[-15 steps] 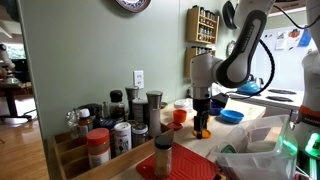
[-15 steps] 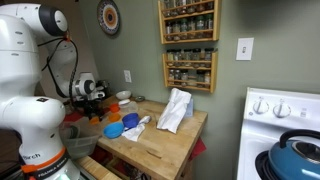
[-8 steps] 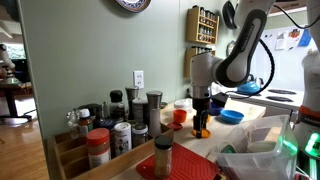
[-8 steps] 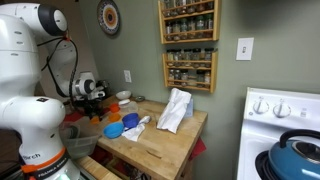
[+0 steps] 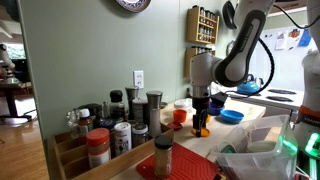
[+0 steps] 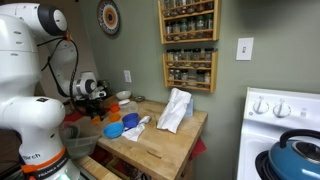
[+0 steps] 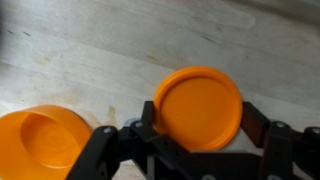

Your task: Put the orange lid on the orange bowl

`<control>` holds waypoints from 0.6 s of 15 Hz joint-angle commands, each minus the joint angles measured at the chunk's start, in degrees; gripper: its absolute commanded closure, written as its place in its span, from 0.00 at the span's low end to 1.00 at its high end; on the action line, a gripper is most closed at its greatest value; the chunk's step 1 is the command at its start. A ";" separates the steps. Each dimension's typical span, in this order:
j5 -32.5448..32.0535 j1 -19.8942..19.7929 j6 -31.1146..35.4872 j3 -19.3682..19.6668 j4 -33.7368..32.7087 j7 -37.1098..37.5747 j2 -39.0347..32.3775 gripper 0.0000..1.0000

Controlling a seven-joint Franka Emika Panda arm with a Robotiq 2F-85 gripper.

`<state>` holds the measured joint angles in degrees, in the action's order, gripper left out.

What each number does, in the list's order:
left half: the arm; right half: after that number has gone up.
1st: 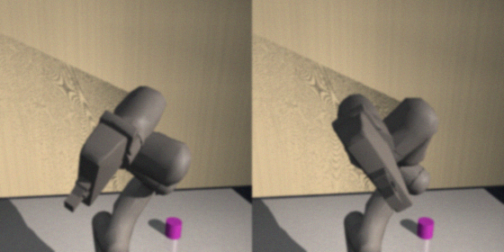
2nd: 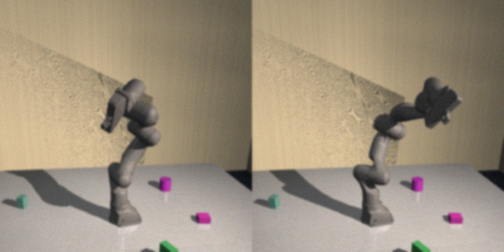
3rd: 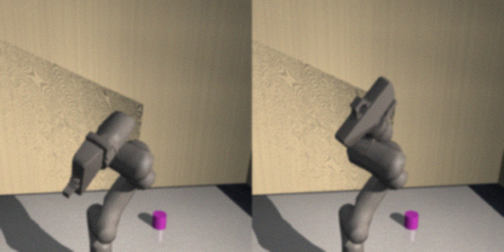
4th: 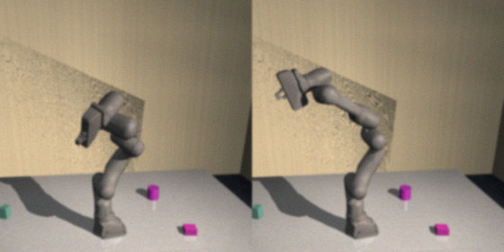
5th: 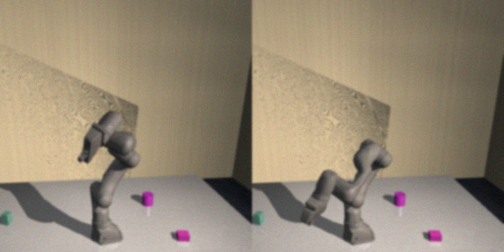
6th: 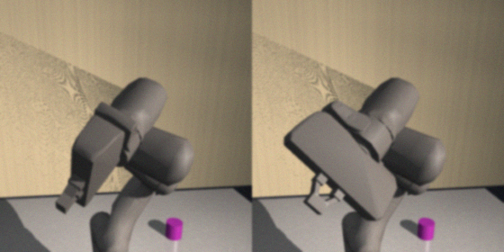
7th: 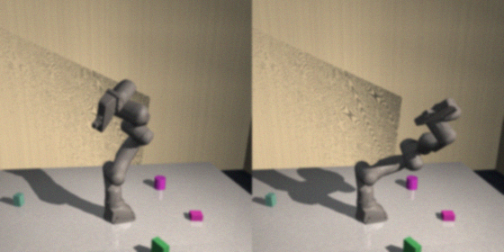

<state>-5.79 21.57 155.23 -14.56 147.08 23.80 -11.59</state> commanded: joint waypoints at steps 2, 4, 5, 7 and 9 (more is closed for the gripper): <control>-0.47 0.23 -1.05 1.48 1.50 1.31 2.60 0.19; 0.09 -0.17 -1.61 1.58 2.02 1.04 4.18 0.19; 0.34 -0.46 -1.86 1.56 2.32 0.87 5.16 0.19; 0.26 -1.03 -2.89 1.65 2.76 0.94 7.19 0.19; -0.19 -1.78 -4.28 1.87 3.21 1.39 9.29 0.19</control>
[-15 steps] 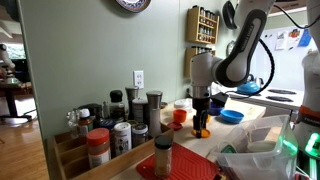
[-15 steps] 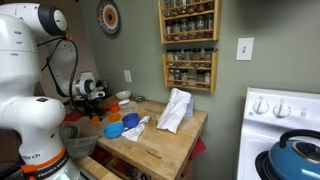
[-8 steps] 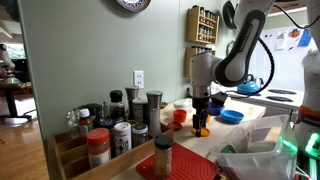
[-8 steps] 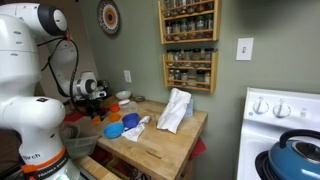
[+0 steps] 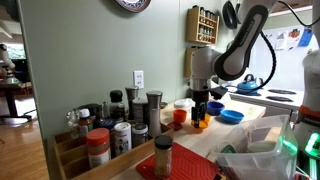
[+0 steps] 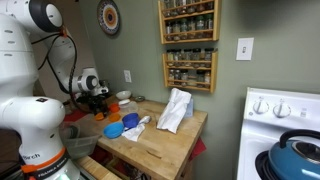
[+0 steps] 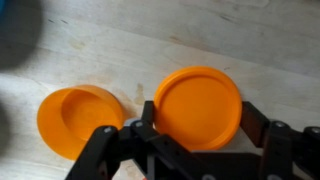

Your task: Put the orange lid on the orange bowl

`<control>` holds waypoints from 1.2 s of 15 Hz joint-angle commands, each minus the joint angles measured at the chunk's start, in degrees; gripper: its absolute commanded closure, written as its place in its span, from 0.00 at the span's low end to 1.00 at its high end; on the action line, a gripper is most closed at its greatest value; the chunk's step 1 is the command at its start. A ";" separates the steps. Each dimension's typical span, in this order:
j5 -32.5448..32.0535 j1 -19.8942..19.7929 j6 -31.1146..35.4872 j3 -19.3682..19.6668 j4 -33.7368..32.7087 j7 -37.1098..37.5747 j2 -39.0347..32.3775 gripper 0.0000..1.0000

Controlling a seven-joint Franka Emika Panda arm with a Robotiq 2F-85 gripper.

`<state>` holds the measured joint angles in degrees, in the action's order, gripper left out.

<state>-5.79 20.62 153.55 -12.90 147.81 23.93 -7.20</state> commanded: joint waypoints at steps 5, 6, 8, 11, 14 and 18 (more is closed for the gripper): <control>-1.67 -4.13 -6.44 0.63 3.12 2.38 9.02 0.20; -1.55 -4.98 -6.66 0.82 2.98 2.01 9.19 0.21; -1.29 -6.47 -6.05 1.19 2.68 2.04 9.04 0.24; -1.65 -8.27 -5.97 1.79 2.22 2.31 8.17 0.25; -1.45 -9.55 -5.72 2.33 2.09 2.14 7.28 0.26; -0.99 -10.10 -5.15 2.64 1.94 2.28 6.08 0.30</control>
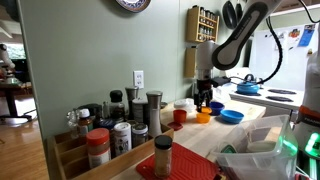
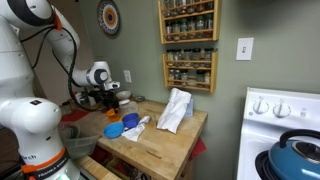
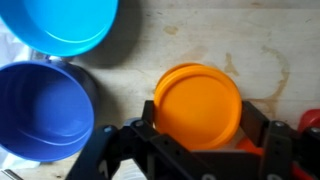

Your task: Put the orange lid on the orange bowl

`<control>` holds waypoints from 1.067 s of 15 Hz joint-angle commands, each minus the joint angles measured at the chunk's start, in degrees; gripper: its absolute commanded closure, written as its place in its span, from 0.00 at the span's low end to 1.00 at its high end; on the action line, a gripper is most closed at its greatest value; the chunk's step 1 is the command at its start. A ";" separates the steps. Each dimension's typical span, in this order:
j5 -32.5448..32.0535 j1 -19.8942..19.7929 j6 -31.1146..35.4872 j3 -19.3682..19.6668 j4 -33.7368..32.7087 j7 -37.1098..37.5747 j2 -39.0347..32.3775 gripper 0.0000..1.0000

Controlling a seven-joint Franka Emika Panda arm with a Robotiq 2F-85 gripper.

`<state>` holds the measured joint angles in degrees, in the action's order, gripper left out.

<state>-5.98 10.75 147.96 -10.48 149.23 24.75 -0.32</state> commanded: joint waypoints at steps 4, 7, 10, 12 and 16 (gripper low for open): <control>-0.67 0.04 0.74 0.25 0.32 1.64 -2.10 0.29; -0.99 0.19 1.04 0.41 0.19 2.26 -2.92 0.28; -1.62 0.27 1.69 0.70 0.02 3.74 -3.50 0.25; -1.38 0.30 2.31 0.76 -0.10 3.98 -3.84 0.25; -2.33 0.42 3.28 1.10 -0.34 5.13 -4.53 0.24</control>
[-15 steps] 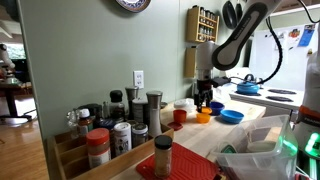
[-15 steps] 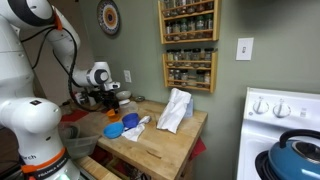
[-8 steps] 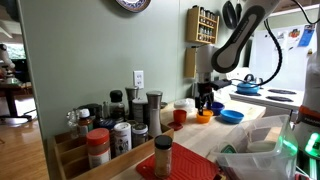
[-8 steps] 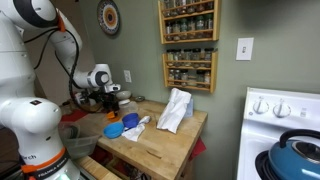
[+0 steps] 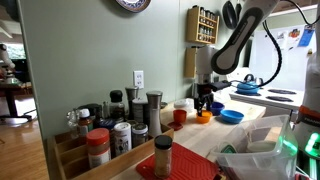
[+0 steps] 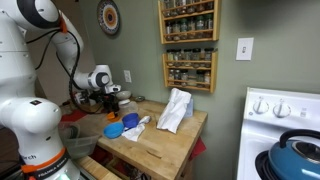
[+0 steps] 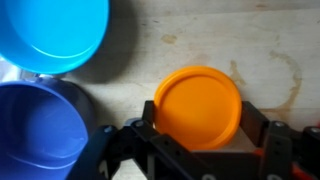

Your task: Put the orange lid on the orange bowl

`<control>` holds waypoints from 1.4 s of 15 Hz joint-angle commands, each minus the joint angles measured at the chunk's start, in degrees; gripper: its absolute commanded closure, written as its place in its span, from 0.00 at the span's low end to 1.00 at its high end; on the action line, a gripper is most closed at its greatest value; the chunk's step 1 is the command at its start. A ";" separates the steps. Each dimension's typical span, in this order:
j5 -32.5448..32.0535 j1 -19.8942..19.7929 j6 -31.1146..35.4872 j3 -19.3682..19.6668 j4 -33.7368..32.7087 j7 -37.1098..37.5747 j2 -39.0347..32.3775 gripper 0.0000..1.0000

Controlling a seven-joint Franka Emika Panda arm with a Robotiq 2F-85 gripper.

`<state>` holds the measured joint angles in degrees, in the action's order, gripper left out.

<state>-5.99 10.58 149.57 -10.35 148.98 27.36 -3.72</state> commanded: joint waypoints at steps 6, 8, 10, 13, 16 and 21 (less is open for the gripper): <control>-3.18 0.73 2.10 1.62 -0.56 3.02 -2.23 0.23; -3.23 0.78 2.38 1.81 -0.62 3.03 -2.54 0.23; -2.95 0.82 2.88 1.93 -0.73 2.75 -2.95 0.23; -2.48 0.82 3.49 1.96 -0.71 2.30 -3.16 0.23; -2.31 0.78 3.73 2.04 -0.69 2.07 -3.41 0.23; -2.28 0.80 3.92 2.22 -0.73 2.11 -3.58 0.06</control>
<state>-7.53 10.72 151.82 -9.11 148.34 28.63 -5.78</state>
